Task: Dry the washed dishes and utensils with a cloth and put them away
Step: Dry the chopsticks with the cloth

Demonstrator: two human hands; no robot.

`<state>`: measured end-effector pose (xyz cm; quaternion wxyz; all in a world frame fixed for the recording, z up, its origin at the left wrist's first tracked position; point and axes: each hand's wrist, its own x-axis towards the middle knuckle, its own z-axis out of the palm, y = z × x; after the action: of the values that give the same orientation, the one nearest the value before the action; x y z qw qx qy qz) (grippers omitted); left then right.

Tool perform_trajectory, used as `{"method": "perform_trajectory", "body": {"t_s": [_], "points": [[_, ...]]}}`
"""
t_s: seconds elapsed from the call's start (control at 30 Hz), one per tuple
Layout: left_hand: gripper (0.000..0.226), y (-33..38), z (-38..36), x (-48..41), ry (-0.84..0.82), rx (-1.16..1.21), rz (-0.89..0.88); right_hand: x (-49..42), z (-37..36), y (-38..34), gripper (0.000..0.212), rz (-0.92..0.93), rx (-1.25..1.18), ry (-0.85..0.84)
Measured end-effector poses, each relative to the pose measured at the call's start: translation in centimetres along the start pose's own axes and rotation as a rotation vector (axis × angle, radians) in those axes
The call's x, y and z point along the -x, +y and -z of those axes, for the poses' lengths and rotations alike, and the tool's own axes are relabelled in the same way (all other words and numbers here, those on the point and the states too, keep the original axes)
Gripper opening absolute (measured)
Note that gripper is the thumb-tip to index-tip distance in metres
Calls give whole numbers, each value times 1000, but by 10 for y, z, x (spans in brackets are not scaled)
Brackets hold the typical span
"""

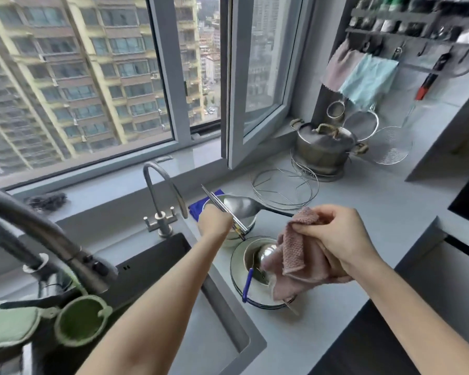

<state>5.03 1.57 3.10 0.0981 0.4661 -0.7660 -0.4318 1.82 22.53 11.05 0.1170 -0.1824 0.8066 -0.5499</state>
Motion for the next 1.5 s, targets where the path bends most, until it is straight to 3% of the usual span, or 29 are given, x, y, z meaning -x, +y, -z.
{"method": "perform_trajectory", "body": {"t_s": [0.13,0.27,0.6,0.73,0.9,1.07,1.13,1.27,1.5], "points": [[20,6,-21,-34,-33,25,178,-28,2,13,21,-14,17,-26],[10,7,-28,-50,-70,42,293,-45,2,20,21,-52,-32,-48],[18,-2,-8,-52,-147,231,372,-64,-3,11,21,-6,-96,-76],[8,6,28,-12,-264,322,399,-60,-12,-4,23,-35,-354,-37],[7,15,71,60,-313,438,106,-44,-41,-18,14,-135,-756,-109],[18,10,107,101,-280,406,-170,-7,-107,-32,6,-167,-768,-75],[20,1,120,111,-289,417,-196,12,-135,-39,13,-99,-750,-108],[28,-27,143,123,-280,269,-232,40,-174,-51,39,102,-536,37],[15,-73,192,154,-415,167,-53,29,-189,-67,29,3,-536,290]]}}
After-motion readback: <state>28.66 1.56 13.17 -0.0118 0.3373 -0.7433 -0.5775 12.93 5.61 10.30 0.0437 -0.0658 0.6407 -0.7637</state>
